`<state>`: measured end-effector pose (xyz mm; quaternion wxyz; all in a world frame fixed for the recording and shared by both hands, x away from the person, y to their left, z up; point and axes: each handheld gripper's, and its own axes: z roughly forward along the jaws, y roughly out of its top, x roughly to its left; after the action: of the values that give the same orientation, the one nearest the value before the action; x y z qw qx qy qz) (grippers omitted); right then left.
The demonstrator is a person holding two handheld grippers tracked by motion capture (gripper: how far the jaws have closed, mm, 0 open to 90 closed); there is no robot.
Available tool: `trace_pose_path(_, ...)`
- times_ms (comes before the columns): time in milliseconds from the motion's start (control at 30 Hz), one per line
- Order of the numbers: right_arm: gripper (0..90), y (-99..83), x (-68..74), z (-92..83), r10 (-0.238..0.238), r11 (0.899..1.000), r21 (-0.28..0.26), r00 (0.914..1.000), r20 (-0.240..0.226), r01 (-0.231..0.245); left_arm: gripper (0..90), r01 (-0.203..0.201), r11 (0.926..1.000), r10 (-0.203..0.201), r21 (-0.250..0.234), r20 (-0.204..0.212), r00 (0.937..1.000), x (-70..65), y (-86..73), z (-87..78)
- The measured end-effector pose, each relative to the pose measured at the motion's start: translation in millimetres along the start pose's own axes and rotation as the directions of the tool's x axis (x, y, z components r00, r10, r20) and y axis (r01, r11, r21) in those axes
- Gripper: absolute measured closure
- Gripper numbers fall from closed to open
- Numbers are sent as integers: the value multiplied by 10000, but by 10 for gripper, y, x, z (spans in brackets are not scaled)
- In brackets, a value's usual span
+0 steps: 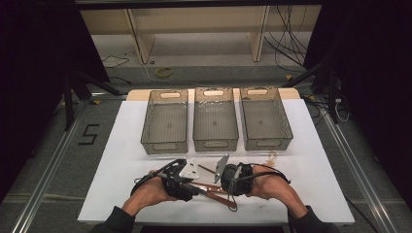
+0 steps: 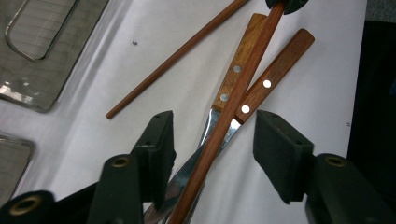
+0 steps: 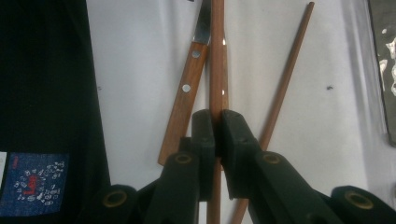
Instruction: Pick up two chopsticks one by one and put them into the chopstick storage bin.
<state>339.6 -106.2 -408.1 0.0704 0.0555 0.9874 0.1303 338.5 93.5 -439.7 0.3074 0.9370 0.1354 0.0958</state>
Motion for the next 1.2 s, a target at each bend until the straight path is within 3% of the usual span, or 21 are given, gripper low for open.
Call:
trace_pose_path(533, 845, 12, 50, 25, -548, 9985, 22, 9982, -242, 549, 749, -560, 9975, 534, 431, 599, 9968, -51, 4, 31)
trace_pose_path(700, 816, 5, 46, 18, -722, 9974, -27, 9973, -147, 721, 807, -678, 9964, 609, 509, 1264, 9901, -82, -11, 49)
trace_pose_path(833, 778, -38, -44, -14, -150, 9995, -277, 9998, -132, 146, 840, -638, 9967, 565, 499, 1361, 9891, -105, -10, 69)
trace_pose_path(900, 739, -54, -57, -33, -122, 9993, -358, 9999, -122, 118, 840, -546, 9968, 464, 591, 1333, 9900, -81, -17, 66)
trace_pose_path(933, 662, -79, -81, -93, 392, 9969, -691, 9992, 37, -389, 841, -379, 9979, 307, 530, 1311, 9909, -63, -26, 62)
trace_pose_path(967, 621, -93, -97, -129, 610, 9937, -953, 9980, 136, -595, 841, -100, 9989, 48, 455, 1115, 9938, -11, -44, 44)
trace_pose_path(1000, 588, -107, -116, -176, 823, 9906, -1114, 9963, 265, -788, 841, -100, 9989, 48, 455, 1115, 9938, -11, -44, 44)
trace_pose_path(1033, 588, -107, -116, -176, 823, 9906, -1114, 9963, 265, -788, 841, 89, 9991, -129, 411, 979, 9951, 18, -55, 33)
trace_pose_path(1167, 472, -181, -168, -292, 1525, 9733, -1781, 9878, 299, -1449, 841, 903, 9958, -908, 128, 478, 9947, 145, -113, -59)
trace_pose_path(1200, 453, -197, -174, -294, 1753, 9675, -1906, 9840, 332, -1659, 841, 903, 9958, -908, 128, 478, 9947, 145, -113, -59)
